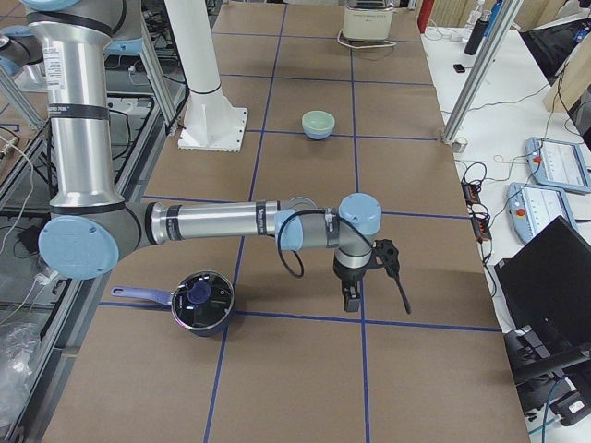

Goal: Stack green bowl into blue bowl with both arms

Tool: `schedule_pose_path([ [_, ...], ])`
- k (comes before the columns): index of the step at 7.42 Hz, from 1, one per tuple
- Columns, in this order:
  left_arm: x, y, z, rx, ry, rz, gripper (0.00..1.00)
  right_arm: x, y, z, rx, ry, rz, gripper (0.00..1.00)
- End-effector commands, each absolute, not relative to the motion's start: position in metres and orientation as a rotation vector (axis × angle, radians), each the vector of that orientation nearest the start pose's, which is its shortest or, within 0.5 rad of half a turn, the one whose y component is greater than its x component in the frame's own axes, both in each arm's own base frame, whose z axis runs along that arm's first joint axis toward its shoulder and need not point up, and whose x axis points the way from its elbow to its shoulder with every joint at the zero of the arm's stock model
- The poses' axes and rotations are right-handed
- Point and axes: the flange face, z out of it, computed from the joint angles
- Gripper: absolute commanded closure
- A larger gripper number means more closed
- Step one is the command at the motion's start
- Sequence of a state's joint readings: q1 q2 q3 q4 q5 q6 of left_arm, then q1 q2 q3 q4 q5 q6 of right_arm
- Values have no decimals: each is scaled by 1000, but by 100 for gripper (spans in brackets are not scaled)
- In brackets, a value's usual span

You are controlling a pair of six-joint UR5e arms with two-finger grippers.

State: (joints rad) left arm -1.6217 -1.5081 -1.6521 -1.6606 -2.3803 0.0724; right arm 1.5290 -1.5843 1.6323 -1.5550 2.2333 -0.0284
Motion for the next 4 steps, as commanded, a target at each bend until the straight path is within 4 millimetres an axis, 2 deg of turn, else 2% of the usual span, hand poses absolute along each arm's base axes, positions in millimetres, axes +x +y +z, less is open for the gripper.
schedule_pose_path([
  [1, -83, -469, 636, 159, 803, 61, 2, 80, -458, 679, 2, -591, -38, 0],
  [4, -84, -466, 642, 150, 796, 57, 2, 78, -449, 687, -9, -597, -28, 0],
])
